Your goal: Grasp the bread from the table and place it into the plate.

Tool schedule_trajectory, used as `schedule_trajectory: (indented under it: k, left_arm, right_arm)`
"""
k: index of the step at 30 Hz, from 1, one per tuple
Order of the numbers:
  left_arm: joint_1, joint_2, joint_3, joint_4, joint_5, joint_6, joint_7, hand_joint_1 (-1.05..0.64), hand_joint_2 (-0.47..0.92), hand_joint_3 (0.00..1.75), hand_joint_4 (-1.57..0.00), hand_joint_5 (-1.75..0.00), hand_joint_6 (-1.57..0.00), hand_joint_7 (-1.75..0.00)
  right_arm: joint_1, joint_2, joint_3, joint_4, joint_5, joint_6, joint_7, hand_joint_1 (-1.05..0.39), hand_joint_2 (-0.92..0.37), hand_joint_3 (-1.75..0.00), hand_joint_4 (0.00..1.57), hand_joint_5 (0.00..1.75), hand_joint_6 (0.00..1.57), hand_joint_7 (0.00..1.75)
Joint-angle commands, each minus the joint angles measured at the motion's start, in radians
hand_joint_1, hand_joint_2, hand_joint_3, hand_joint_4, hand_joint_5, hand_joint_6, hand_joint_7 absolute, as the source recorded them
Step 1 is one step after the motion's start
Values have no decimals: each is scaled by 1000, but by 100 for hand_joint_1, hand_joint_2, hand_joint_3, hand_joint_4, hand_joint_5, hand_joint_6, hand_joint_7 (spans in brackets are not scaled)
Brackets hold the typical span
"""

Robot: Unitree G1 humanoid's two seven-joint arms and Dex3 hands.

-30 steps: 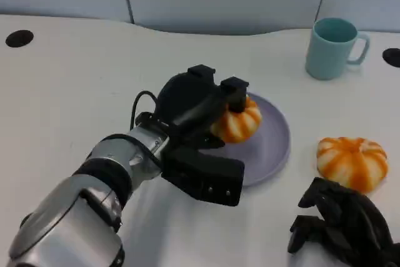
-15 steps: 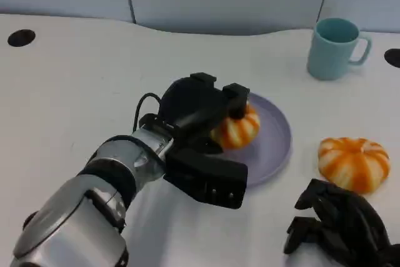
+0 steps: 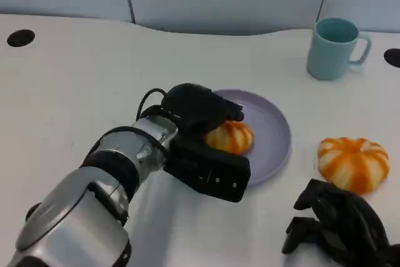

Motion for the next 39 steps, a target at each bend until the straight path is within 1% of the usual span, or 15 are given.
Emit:
schedule_trajectory:
  k: [1,2,4,7,12,15,19,23,26,27,30,33,35,38,39]
  left_arm:
    - [-27,4,3,0,-7,13,-34,-76,92,29,-23,-33,-34,0]
    - [-28,4,3,0,-7,16,-41,-84,92,40,-13,-28,-25,0]
    - [-29,6,3,-1,-7,17,-47,-91,92,50,-5,-25,-18,0]
    - [-30,9,4,-4,-8,10,-50,-96,92,58,-1,-22,-13,0]
    - [-26,18,24,-13,-23,-9,-16,-98,92,63,-1,-23,-14,-1]
    - [-20,31,52,-24,-48,-42,-2,-95,92,61,-3,-25,-16,-2]
    - [10,60,122,-43,-120,-111,13,-92,92,59,-7,-29,-21,-4]
    - [47,88,203,-56,-211,-197,-16,-86,92,50,-12,-37,-25,-5]
    - [67,101,246,-61,-265,-235,-60,-84,92,47,-12,-46,-28,-5]
    - [92,107,284,-66,-311,-265,-88,-84,92,46,-12,-46,-28,-5]
    - [163,112,393,-83,-443,-341,-165,-80,92,40,-24,-54,-36,-8]
    - [227,120,467,-116,-543,-402,-247,-73,92,38,-27,-56,-40,-8]
    - [261,121,504,-142,-592,-419,-298,-68,92,36,-30,-58,-41,-7]
    - [312,115,556,-185,-669,-437,-364,-67,92,35,-34,-59,-44,-8]
    - [337,110,580,-210,-708,-438,-389,-67,92,34,-40,-58,-48,-7]
  right_arm:
    - [6,-4,-6,-10,7,-5,-4,-86,-76,0,144,80,123,83]
    - [6,-4,-7,-9,8,-7,-2,-85,-76,0,144,79,123,83]
    - [6,-4,-7,-8,10,-7,-1,-85,-76,0,144,79,122,83]
    - [4,-4,-8,-4,11,-10,5,-85,-76,0,144,78,122,83]
    - [3,-3,-9,-7,9,-4,-3,-86,-76,0,144,78,122,83]
    - [2,-5,-8,-8,7,-1,-7,-86,-76,0,144,78,122,83]
    - [-1,-6,-9,-5,4,-10,-6,-87,-76,0,143,79,122,84]
    - [-3,-8,-12,-2,5,-12,-3,-86,-77,0,144,81,122,85]
    - [-4,-10,-11,-2,0,-14,-7,-86,-77,-1,144,81,121,85]
    - [-5,-10,-13,1,2,-13,-5,-86,-77,-1,145,81,121,86]
    - [-10,-13,-16,4,4,-13,-2,-87,-77,-1,145,81,121,87]
    - [-15,-18,-21,6,13,0,3,-87,-76,0,145,82,121,88]
    - [-16,-20,-24,9,17,4,5,-86,-76,0,145,81,121,88]
    - [-17,-23,-25,11,15,3,4,-86,-76,0,145,81,121,88]
    - [-19,-25,-26,13,16,5,8,-86,-76,0,145,80,120,88]
